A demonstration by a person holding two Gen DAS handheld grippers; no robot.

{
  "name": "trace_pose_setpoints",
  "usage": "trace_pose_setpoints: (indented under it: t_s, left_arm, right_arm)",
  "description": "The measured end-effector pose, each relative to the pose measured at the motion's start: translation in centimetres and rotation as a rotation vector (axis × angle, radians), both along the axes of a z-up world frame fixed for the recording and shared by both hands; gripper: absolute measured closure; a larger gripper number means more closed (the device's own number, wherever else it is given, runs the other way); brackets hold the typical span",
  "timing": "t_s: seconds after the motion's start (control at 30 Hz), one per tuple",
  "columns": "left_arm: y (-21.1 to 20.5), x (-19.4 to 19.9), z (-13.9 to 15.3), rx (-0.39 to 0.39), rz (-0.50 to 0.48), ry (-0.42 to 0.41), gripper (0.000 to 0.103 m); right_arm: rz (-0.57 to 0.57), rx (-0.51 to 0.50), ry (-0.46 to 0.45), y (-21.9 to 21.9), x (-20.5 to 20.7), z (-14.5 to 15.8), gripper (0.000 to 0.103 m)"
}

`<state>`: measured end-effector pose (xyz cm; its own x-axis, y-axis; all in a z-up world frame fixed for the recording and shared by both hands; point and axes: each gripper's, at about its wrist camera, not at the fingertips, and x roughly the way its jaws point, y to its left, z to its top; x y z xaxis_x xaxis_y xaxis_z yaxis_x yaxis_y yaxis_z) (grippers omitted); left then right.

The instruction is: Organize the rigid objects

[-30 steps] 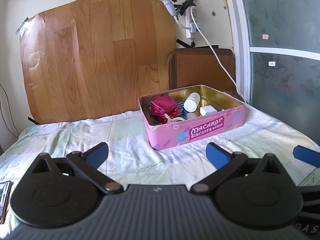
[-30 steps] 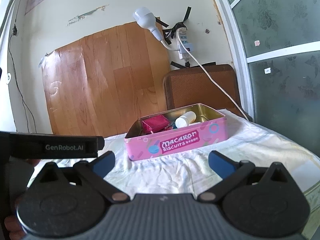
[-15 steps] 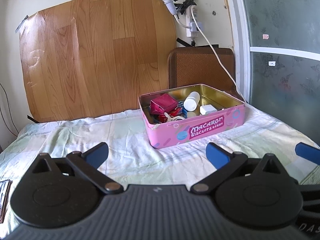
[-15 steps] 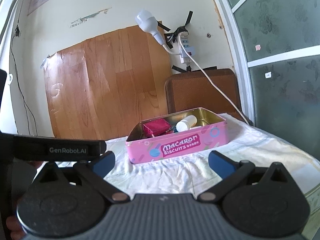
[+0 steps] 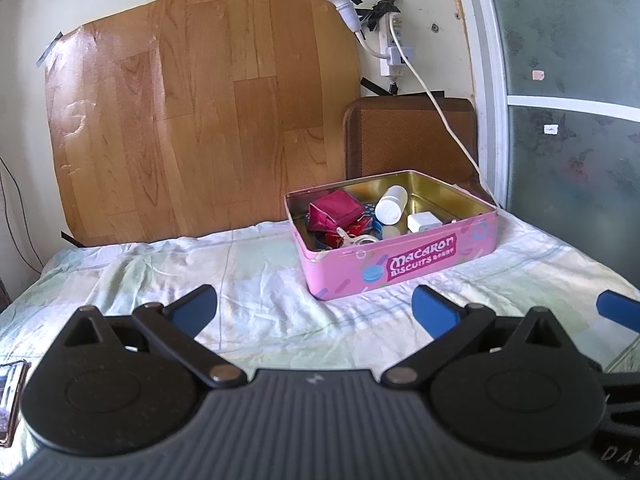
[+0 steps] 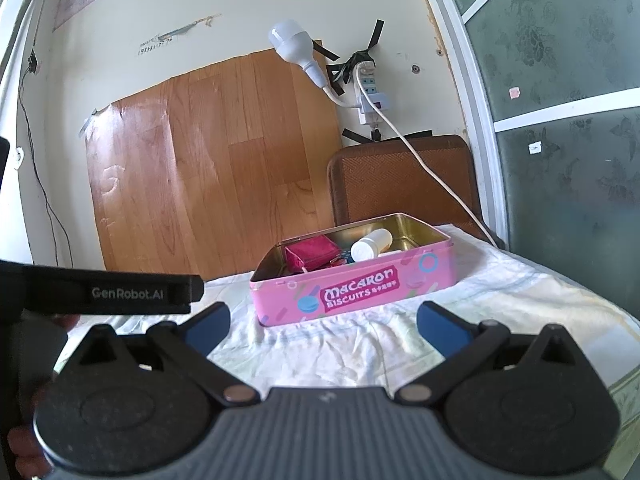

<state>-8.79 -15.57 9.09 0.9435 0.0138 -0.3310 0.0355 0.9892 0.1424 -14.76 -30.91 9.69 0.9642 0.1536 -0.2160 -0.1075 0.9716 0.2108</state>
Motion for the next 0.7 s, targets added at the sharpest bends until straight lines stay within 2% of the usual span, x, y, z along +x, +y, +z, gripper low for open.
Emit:
trace_pose_setpoints:
  t_s: [0.7]
  left_arm:
    - [0.58,0.16,-0.12,0.009,0.010,0.013,0.000]
  right_arm:
    - [-0.009,0.002,-0.014,0.06,-0.19,0.16,0.000]
